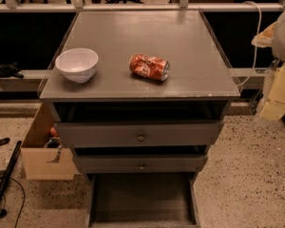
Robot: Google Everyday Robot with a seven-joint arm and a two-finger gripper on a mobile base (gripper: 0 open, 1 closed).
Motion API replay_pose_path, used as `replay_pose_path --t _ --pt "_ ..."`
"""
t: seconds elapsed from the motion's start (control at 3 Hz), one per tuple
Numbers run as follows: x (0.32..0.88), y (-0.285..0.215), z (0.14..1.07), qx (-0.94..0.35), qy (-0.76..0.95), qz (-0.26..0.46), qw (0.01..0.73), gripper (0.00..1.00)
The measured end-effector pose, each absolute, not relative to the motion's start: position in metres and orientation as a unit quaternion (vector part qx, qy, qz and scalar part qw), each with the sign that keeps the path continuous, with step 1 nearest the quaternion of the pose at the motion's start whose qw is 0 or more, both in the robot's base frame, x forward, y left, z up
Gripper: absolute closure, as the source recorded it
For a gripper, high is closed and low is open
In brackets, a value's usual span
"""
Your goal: Place coke can into bottom drawer
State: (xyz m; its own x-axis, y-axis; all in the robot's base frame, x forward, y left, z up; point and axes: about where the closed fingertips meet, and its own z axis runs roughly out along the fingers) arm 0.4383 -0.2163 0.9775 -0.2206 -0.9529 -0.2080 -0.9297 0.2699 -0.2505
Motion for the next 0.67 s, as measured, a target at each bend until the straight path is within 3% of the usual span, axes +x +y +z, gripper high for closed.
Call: replay_pose_path --t 0.67 --pt "0.456 -0.216 0.979 -0.606 0.774 -0.014 0.184 0.0"
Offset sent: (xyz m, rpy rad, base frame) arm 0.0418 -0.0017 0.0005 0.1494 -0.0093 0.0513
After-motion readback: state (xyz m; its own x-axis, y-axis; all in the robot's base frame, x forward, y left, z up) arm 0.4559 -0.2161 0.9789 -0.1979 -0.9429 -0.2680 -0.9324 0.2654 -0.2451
